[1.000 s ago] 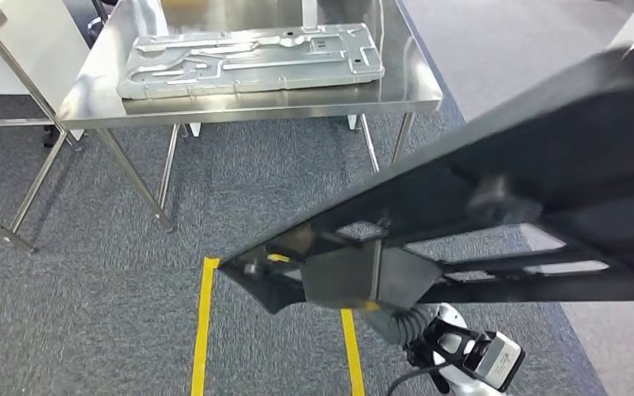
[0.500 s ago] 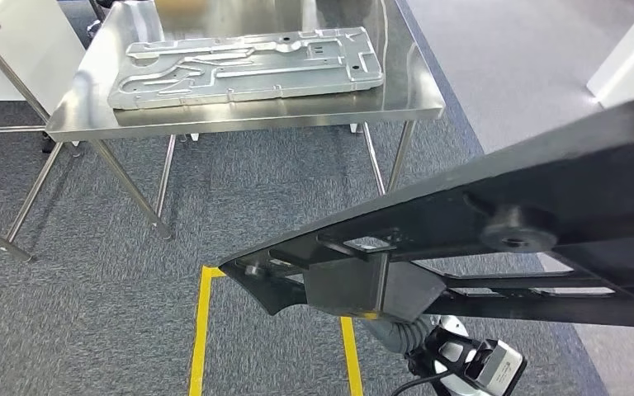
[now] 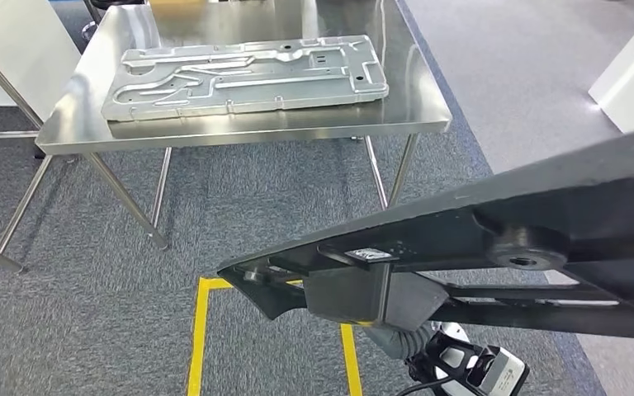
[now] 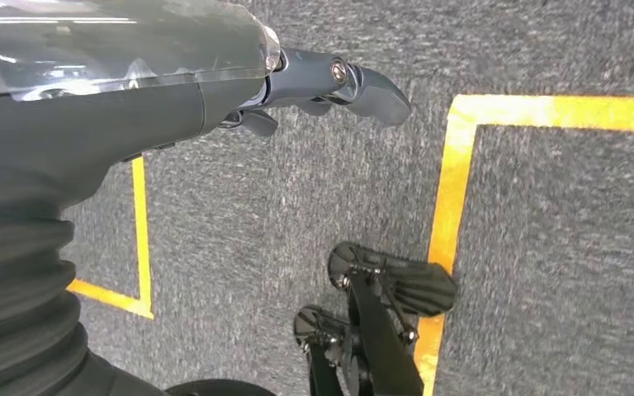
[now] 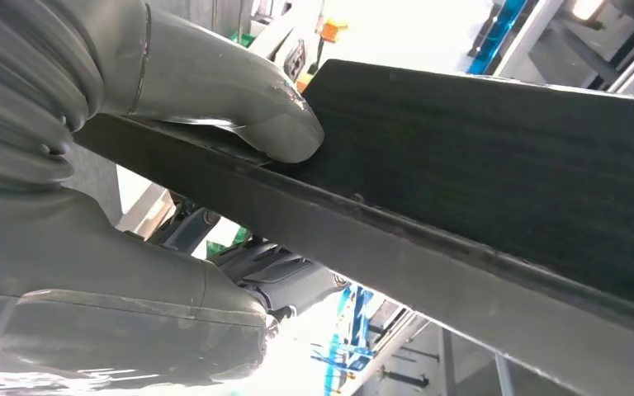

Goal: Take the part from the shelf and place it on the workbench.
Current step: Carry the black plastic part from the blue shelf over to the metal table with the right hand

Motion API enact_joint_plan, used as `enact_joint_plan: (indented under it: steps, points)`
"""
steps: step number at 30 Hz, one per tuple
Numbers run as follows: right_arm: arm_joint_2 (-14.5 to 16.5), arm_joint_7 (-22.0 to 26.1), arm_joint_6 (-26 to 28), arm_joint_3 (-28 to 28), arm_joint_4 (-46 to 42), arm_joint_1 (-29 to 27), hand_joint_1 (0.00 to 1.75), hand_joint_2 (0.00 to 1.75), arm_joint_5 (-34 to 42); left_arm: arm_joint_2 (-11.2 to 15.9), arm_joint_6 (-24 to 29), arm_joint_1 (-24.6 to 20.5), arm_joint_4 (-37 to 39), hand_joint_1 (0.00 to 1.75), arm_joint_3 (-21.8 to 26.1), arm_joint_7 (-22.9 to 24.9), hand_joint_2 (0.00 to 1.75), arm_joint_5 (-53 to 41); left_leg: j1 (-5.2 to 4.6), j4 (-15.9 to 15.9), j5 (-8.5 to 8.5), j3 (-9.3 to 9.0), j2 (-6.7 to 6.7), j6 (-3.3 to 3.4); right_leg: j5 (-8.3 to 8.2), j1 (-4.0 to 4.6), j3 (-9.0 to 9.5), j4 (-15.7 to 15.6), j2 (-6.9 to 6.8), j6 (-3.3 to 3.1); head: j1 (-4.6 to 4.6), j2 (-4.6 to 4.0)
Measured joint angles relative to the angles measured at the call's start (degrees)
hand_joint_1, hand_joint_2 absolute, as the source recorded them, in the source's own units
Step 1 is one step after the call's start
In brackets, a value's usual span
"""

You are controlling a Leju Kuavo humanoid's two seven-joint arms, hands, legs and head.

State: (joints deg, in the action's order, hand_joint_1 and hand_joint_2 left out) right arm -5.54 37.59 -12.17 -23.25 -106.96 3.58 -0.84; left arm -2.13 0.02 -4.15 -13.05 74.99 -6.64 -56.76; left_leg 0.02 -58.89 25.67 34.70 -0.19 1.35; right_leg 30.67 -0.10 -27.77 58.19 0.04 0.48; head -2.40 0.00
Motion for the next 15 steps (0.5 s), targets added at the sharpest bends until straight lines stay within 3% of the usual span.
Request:
enact_joint_plan:
  steps: [2, 5, 6, 7, 8, 10, 12, 13, 15]
  points:
    - [-0.01, 0.0, 0.0, 0.01, -0.14, 0.05, 1.75, 1.75, 0.02, 0.01, -0.01, -0.07, 0.0, 0.0, 0.0, -0.01, 1.75, 0.0, 0.23, 0.49, 0.31, -1.08, -0.11, 0.69, 0.57, -0.1, -1.19, 3.1, -0.01, 0.51, 0.0, 0.0]
    - [-0.01, 0.0, 0.0, 0.02, -0.22, -0.04, 1.75, 1.75, 0.03, 0.01, -0.02, -0.17, 0.0, 0.0, -0.02, -0.03, 1.75, -0.01, 0.29, 0.79, 1.28, -2.38, -0.16, 1.16, 4.41, -0.33, -7.88, 13.1, 0.0, 1.22, 0.01, 0.0]
    - [-0.01, 0.0, 0.0, 0.02, -0.22, -0.11, 1.75, 1.75, 0.03, 0.01, -0.02, -0.12, 0.0, 0.0, -0.01, -0.03, 1.75, -0.01, 0.28, 0.8, 1.72, -2.84, -0.19, 1.14, 5.4, -0.35, -9.99, 15.39, 0.0, 1.39, 0.01, 0.0]
    - [-0.01, 0.0, 0.0, 0.02, -0.23, -0.16, 1.75, 1.75, 0.03, 0.01, -0.02, -0.08, 0.0, 0.0, -0.01, -0.01, 1.75, -0.03, 0.28, 0.79, 2.22, -3.43, -0.22, 1.09, 5.36, -0.35, -11.29, 15.92, 0.0, 1.46, 0.0, 0.0]
    - [-0.01, 0.0, 0.0, 0.02, -0.23, -0.19, 1.75, 1.75, 0.03, 0.01, -0.02, -0.04, 0.0, 0.0, 0.0, 0.01, 1.75, -0.11, 0.27, 0.8, 2.78, -4.19, -0.27, 1.0, 4.0, -0.33, -11.6, 14.37, -0.01, 1.35, 0.0, 0.0]
    - [-0.01, 0.0, 0.0, 0.02, -0.25, -0.2, 1.75, 1.75, -0.03, -0.01, -0.03, -0.03, 0.01, 0.0, -0.01, 0.08, 1.75, -0.31, 0.25, 0.85, 4.0, -5.86, -0.36, 0.74, -1.78, -0.17, -10.15, 7.23, 0.0, 0.68, 0.01, 0.0]
    - [-0.02, 0.0, 0.0, 0.08, -0.27, -0.17, 1.75, 1.75, -0.11, -0.05, -0.04, -0.14, 0.02, 0.0, -0.01, 0.13, 1.75, -0.41, 0.18, 1.01, 5.04, -6.85, -0.47, 0.23, -5.59, 0.28, -8.94, 2.01, -0.01, -0.15, 0.03, 0.0]
    - [-0.02, 0.0, 0.0, 0.13, -0.32, -0.16, 1.75, 1.75, -0.14, -0.06, -0.04, -0.2, 0.02, 0.0, -0.01, 0.16, 1.75, -0.42, 0.16, 1.06, 5.29, -7.22, -0.48, -0.09, -6.23, 0.49, -8.77, 1.05, 0.04, -0.5, 0.04, 0.0]
    - [-0.01, 0.0, -0.01, 0.21, -0.46, 0.0, 1.75, 1.75, -0.11, -0.01, -0.03, -0.35, 0.01, 0.0, -0.01, 0.25, 1.75, -0.39, 0.08, 1.17, 5.37, -7.88, -0.43, -0.82, -5.94, 0.48, -8.13, 0.38, 0.19, -1.17, 0.07, 0.0]
